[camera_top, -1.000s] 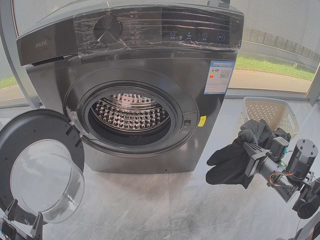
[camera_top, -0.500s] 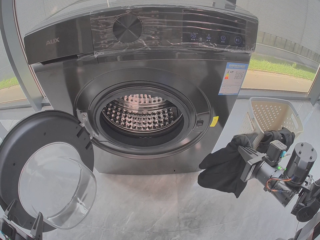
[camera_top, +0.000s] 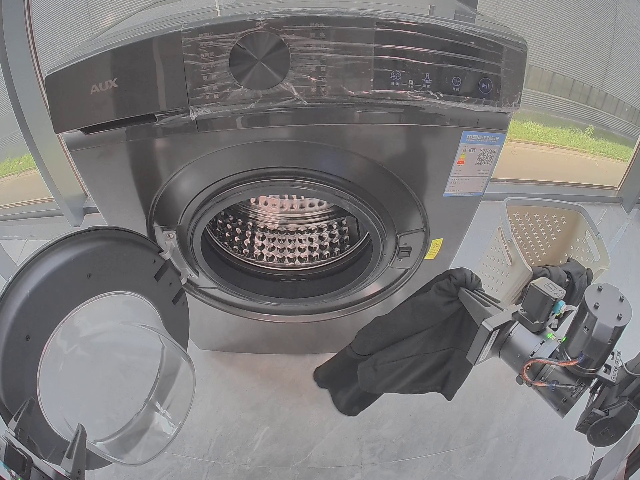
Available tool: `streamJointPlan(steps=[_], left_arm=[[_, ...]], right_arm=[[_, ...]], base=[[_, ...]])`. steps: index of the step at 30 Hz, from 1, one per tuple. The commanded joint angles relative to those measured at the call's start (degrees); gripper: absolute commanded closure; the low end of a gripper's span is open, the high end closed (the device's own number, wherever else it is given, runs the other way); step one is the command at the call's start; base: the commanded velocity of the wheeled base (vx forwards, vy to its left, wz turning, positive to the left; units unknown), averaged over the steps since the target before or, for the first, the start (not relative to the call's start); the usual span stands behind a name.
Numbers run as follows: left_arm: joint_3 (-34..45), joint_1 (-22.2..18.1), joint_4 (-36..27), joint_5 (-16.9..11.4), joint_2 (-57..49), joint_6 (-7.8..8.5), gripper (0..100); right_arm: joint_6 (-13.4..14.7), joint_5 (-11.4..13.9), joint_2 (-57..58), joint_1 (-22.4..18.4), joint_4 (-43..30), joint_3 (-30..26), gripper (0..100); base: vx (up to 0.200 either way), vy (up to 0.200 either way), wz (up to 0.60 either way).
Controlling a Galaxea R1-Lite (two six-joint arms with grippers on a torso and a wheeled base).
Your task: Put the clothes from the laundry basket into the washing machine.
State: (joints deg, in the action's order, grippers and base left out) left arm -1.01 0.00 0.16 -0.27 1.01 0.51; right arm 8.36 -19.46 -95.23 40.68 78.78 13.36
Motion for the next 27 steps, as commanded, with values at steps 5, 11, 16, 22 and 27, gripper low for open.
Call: streamJointPlan(steps=[5,11,16,22,27], left_arm=[[0.9,0.0,0.0,0.0,-1.0,-0.34,0],[0.9,0.0,0.0,0.0,-1.0,-0.16,0],[0.9,0.0,0.0,0.0,-1.0,-0.07,0],[0.9,0.0,0.0,0.0,-1.0,-0.07,0],[0.9,0.0,0.0,0.0,-1.0,-0.16,0]], right_arm=[[0.0,0.0,-0.6,0.2,0.0,-0.4,100],[0.0,-0.1,-1.4,0.4,0.0,-0.4,100],[0.0,-0.2,-1.4,1.1,0.0,-0.4,100],[0.1,-0.1,-2.1,1.2,0.0,-0.4,100],[0.1,-0.1,-2.5,1.2,0.0,-0.7,100]], base=[[0.000,0.000,0.00],[0.000,0.000,0.00],[0.000,0.000,0.00],[0.000,0.000,0.00],[0.000,0.000,0.00]])
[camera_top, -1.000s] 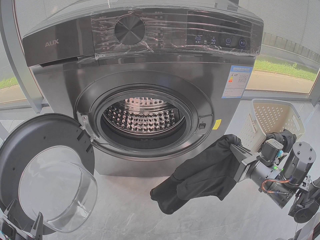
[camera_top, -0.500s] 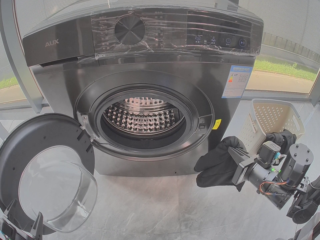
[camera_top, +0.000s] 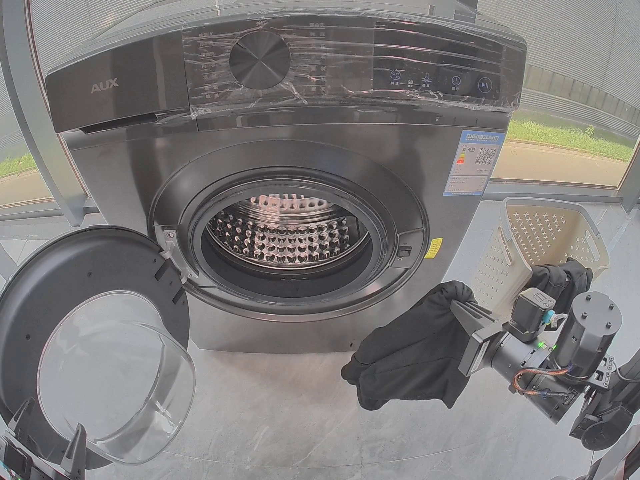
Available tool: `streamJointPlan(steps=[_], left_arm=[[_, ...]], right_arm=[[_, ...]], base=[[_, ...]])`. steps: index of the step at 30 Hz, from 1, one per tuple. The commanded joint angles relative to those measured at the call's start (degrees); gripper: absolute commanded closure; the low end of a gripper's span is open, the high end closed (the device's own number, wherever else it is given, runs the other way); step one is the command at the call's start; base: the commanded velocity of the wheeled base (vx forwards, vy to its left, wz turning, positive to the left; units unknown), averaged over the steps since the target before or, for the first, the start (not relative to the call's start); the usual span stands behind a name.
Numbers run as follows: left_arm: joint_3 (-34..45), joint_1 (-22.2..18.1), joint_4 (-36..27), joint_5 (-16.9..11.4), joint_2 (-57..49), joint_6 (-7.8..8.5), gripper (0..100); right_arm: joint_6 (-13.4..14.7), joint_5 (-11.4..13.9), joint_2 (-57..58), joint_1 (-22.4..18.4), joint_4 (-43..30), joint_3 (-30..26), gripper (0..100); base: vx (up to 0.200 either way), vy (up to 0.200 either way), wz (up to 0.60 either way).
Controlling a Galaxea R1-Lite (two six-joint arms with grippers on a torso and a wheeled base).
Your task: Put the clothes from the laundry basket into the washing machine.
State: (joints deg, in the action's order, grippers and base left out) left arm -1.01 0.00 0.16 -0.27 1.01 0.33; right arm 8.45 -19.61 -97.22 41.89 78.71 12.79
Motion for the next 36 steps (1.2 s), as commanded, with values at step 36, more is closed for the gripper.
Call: streamJointPlan(steps=[36], left_arm=[[0.9,0.0,0.0,0.0,-1.0,0.11,0]], right_arm=[[0.3,0.0,-1.1,0.2,0.0,-0.9,100]], base=[[-0.017,0.033,0.00]])
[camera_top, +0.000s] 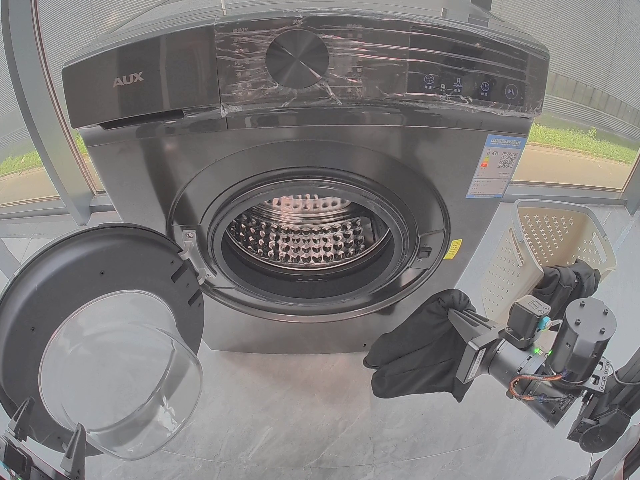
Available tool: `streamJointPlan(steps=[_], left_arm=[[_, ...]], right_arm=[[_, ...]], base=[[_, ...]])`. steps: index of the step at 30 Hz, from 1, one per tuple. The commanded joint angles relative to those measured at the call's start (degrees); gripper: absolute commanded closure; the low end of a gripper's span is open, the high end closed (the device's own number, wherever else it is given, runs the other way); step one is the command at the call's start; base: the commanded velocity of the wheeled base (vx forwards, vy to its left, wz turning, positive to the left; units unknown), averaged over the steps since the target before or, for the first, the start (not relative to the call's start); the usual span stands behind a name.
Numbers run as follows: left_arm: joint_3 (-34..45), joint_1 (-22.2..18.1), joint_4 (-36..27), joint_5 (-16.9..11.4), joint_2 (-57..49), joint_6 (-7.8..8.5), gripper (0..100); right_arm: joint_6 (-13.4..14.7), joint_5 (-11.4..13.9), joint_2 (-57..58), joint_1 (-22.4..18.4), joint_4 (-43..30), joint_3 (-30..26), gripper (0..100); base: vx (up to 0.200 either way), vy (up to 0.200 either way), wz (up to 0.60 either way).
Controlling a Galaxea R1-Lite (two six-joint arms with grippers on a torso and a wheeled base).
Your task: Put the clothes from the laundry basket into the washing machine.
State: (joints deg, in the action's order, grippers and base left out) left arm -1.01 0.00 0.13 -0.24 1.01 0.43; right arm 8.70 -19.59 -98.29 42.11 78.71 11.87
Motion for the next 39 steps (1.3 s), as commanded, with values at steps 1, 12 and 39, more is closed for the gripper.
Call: streamJointPlan(steps=[1,12,39], left_arm=[[0.9,0.0,0.0,0.0,-1.0,0.01,0],[0.9,0.0,0.0,0.0,-1.0,0.10,0],[-7.0,-1.0,2.9,-21.4,11.5,-0.08,0]], right_arm=[[0.0,0.0,-0.1,0.0,0.0,0.0,100],[-0.2,0.2,0.0,2.5,0.1,1.4,100],[-0.8,2.9,-11.7,9.6,5.5,18.8,100]], base=[[0.000,0.000,0.00],[0.000,0.000,0.00],[0.000,0.000,0.00]])
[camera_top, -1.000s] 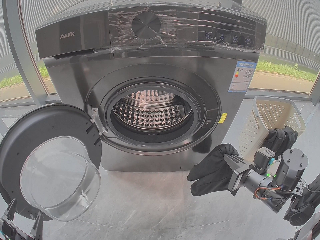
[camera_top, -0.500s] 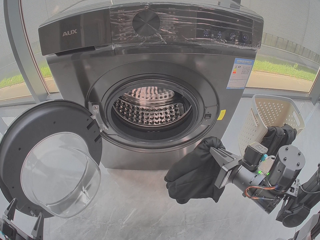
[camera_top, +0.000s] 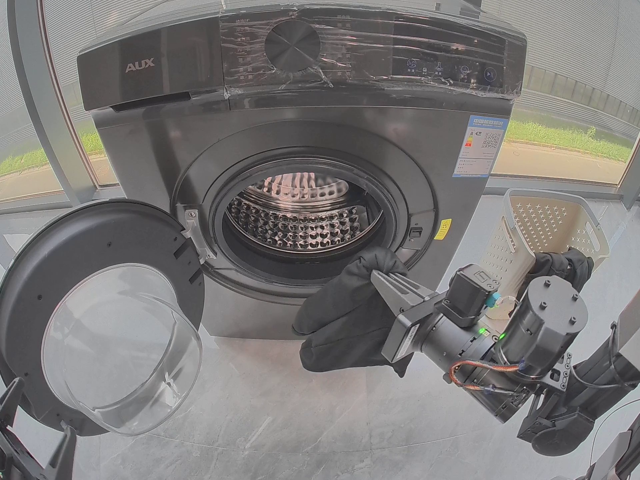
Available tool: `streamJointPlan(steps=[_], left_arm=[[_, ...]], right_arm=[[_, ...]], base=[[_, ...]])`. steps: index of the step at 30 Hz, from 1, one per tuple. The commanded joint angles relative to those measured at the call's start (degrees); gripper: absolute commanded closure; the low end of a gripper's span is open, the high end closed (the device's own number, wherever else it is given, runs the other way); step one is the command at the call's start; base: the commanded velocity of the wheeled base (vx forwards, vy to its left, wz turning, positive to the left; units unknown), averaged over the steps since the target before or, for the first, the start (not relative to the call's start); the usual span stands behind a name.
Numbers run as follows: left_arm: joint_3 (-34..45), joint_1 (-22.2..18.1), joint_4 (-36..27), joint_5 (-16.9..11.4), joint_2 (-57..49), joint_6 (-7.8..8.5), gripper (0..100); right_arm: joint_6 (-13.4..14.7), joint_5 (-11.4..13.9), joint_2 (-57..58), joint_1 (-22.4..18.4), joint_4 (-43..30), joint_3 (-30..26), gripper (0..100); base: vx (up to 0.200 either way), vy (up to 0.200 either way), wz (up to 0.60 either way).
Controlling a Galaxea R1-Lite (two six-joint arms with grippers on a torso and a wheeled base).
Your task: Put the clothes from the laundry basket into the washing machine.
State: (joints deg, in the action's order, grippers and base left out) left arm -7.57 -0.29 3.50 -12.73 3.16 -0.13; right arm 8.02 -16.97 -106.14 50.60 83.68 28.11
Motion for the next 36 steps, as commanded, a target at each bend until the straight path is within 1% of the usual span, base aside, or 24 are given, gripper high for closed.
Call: streamJointPlan(steps=[1,3,4,7,10,11,12,13,14,15,16,17,18,19,22,23,24,25,29,30,31,32,36], left_arm=[[-0.6,-0.8,-0.5,-10.5,10.9,0.49,0],[-1.7,-0.6,0.1,-13.7,16.2,1.19,0],[-2.1,-0.3,0.5,-14.3,17.5,1.54,0],[-3.5,0.7,3.2,-17.2,25.4,4.62,0],[-3.9,1.9,8.4,-17.8,32.6,6.46,0],[-3.8,2.7,10.0,-17.8,34.5,6.81,0],[-3.6,4.2,11.8,-17.8,36.7,7.25,0],[-3.6,5.9,13.4,-17.6,38.9,7.34,0],[-3.6,7.6,14.7,-17.2,40.8,7.08,0],[-3.8,9.5,16.0,-17.0,43.0,6.37,0],[-3.8,10.0,16.4,-16.9,43.5,6.29,0],[-3.9,12.9,18.8,-16.3,47.4,5.32,0],[-3.9,13.4,19.2,-16.2,48.1,5.06,0],[-3.9,15.9,21.7,-15.6,52.2,3.83,0],[-3.7,19.5,27.4,-14.3,59.8,2.51,0],[-3.6,20.3,29.1,-13.9,61.9,2.33,0],[-3.6,20.4,29.4,-13.8,62.2,2.24,0],[-3.6,22.2,33.3,-12.6,67.1,1.89,0],[-3.9,23.7,38.8,-11.6,73.4,1.10,0],[-3.8,23.7,39.0,-11.6,73.7,1.10,0],[-3.7,24.6,40.8,-11.7,76.6,1.10,0],[-3.6,25.2,41.3,-11.7,77.7,1.10,0],[-4.3,26.2,42.3,-11.7,82.6,1.01,0]], right_arm=[[-0.1,0.4,-3.8,1.2,0.5,2.7,100],[-0.1,0.4,-3.8,1.3,0.2,3.5,100],[-0.1,0.4,-3.8,1.3,0.2,3.8,100],[0.1,1.9,-3.9,1.2,0.1,5.3,100],[0.0,2.2,-3.9,1.1,-0.4,7.2,100],[0.0,2.1,-4.0,1.1,-0.6,7.8,100],[0.0,2.1,-4.0,1.0,-1.2,8.5,100],[0.1,2.1,-3.9,1.0,-2.1,9.0,100],[0.1,2.2,-3.9,1.1,-2.6,9.2,100],[0.2,2.1,-3.9,1.1,-2.8,9.5,100],[0.2,2.2,-3.9,1.1,-2.8,9.5,100],[0.2,2.2,-4.1,1.2,-2.9,9.6,100],[0.2,2.2,-4.1,1.2,-2.8,9.6,100],[0.2,2.1,-4.3,1.1,-2.8,9.6,100],[0.2,2.1,-4.4,0.7,-2.9,9.5,100],[0.2,2.1,-4.4,0.6,-2.8,9.5,100],[0.2,2.1,-4.4,0.6,-2.8,9.5,100],[0.2,2.1,-4.4,0.5,-2.9,9.4,100],[0.2,2.1,-4.3,0.4,-2.9,9.4,100],[0.2,2.1,-4.3,0.4,-2.9,9.5,100],[0.2,2.1,-4.3,0.4,-2.9,9.4,100],[0.2,2.1,-4.3,0.4,-2.9,9.4,100],[0.2,2.0,-4.3,0.4,-2.9,9.2,100]], base=[[0.000,0.000,0.00],[0.000,0.000,0.00],[0.000,0.000,0.00],[0.000,0.000,0.00],[0.000,0.000,0.00],[0.000,0.000,0.00],[0.000,0.000,0.00],[0.000,0.000,0.00],[0.000,0.000,0.00],[0.000,0.000,0.00],[0.000,0.000,0.00],[0.000,0.000,0.00],[0.000,0.000,0.00],[0.000,0.000,0.00],[0.000,0.000,0.00],[0.000,0.000,0.00],[0.000,0.000,0.00],[0.000,0.000,0.00],[0.000,0.000,0.00],[0.000,0.000,0.00],[0.000,0.000,0.00],[0.000,0.000,0.00],[0.000,0.000,0.00]])
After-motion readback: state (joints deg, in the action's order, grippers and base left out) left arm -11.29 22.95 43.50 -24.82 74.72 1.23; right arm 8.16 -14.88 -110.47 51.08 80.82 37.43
